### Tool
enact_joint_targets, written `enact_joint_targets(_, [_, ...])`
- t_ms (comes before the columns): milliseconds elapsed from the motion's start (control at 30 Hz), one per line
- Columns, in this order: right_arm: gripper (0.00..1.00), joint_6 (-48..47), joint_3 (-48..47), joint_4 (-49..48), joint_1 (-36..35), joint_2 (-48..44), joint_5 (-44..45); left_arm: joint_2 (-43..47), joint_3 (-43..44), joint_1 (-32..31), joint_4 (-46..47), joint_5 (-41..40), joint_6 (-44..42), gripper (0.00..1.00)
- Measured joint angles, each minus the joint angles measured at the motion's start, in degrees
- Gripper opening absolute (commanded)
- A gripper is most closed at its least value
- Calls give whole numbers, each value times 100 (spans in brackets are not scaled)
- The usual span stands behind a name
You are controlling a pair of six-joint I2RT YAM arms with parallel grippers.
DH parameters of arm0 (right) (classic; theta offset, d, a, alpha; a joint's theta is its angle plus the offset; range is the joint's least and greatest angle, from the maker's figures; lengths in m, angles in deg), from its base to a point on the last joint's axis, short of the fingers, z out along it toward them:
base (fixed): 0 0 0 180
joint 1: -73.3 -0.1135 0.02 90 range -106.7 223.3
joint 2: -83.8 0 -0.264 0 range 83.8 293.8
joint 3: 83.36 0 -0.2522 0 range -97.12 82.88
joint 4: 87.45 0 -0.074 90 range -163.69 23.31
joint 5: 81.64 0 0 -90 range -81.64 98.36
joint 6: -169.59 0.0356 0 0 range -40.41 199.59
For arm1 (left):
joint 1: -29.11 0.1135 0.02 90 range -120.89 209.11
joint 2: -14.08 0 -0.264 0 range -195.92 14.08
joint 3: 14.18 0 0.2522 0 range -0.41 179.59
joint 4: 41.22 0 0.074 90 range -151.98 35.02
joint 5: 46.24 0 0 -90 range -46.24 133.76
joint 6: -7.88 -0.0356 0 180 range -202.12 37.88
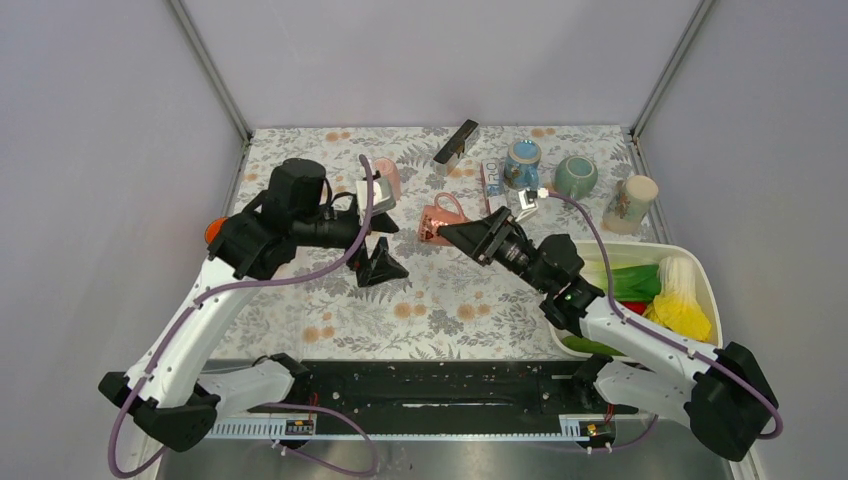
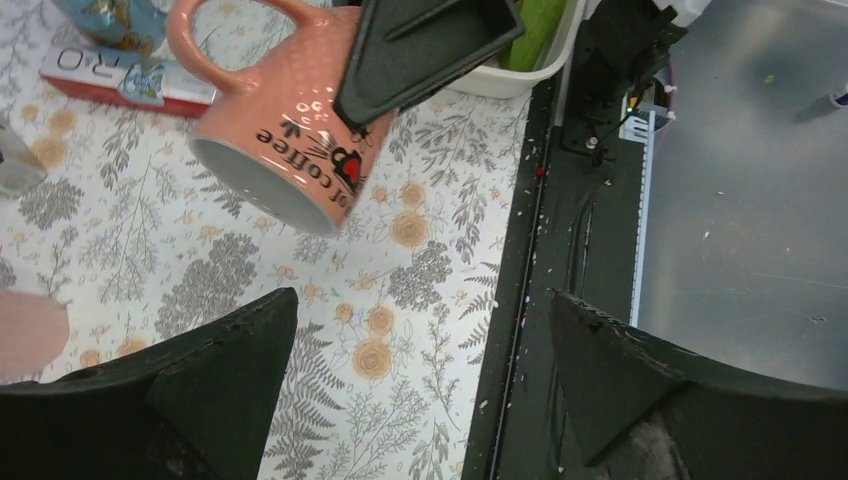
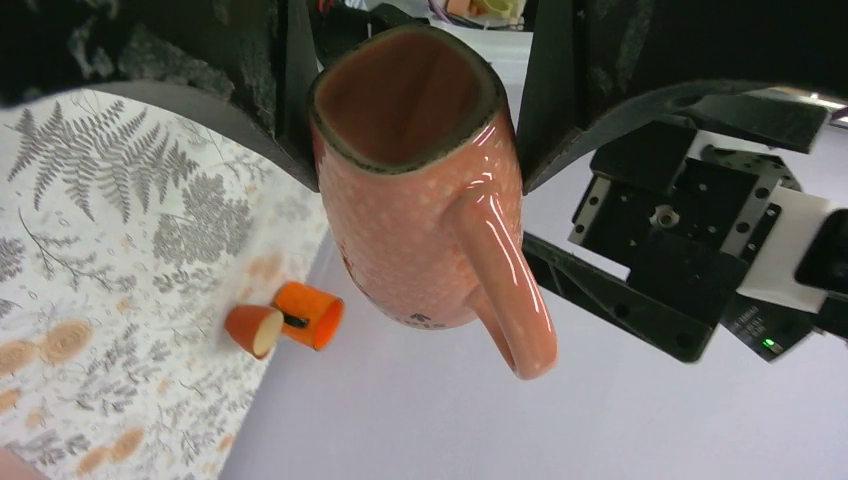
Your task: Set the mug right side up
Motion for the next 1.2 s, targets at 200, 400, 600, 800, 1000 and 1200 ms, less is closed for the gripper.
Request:
enact_joint_targets(200, [0,240,223,-450,-63,-188,555,55,-22,-407,286,-37,122,91])
enact_joint_targets(400, [0,315,223,-708,-81,-186,658,-396,0,-509,428,-98,170,89])
enact_joint_targets(600, [0,339,221,-833,-101,-181,629,-297,7,-509,640,-369,-168,95])
enact_joint_targets(800, [0,328,92,-828,-131,-68,372,-280,149,-509,870,-33,-195,94])
enact_joint_targets(1000, [0,282,26,-850,-216,-83,271,-538,358,-509,929,199,-81,84])
enact_joint_targets(1200, [0,271,26,-905,-341,-116,223,-758,376,-509,997,409,251,52])
